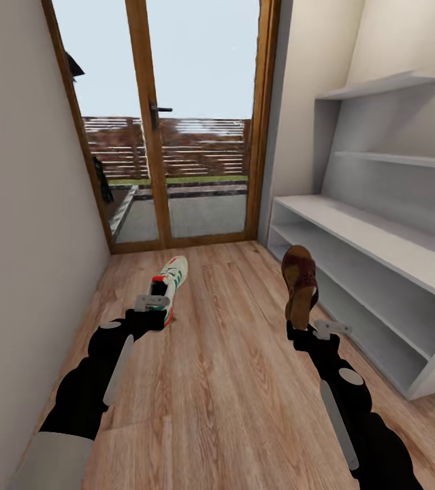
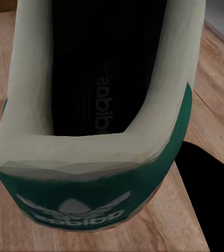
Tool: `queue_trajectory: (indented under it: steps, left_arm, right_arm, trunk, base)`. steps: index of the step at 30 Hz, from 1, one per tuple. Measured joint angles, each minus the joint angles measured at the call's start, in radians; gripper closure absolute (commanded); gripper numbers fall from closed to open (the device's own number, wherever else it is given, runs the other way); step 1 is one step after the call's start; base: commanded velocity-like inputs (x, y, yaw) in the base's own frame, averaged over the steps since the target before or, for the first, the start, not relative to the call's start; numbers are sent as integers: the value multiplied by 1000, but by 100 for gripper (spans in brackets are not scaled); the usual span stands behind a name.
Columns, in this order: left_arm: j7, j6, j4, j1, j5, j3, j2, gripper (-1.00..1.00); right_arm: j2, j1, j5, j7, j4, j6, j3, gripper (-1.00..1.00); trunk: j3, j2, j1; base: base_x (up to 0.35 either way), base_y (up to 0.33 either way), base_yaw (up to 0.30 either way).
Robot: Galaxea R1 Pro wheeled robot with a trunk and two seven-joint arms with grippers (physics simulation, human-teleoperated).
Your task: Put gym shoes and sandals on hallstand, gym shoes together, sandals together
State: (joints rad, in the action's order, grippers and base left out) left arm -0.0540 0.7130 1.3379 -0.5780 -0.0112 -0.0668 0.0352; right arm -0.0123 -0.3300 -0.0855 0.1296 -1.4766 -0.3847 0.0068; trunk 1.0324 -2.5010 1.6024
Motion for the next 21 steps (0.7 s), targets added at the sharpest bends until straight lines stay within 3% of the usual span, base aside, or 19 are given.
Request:
queue_trajectory:
  steps: [11, 21]
  left_arm:
    - [0, 0, 0, 0, 0, 0, 0, 100]
    - [0, 0, 0, 0, 0, 0, 0, 100]
  right_arm:
    - [0, 0, 0, 0, -1, 0, 0, 100]
    - [0, 0, 0, 0, -1, 0, 0, 100]
  trunk:
    - [0, 0, 0]
    - [0, 0, 0]
  base:
    - [289, 181, -293]
    - [283, 101, -300]
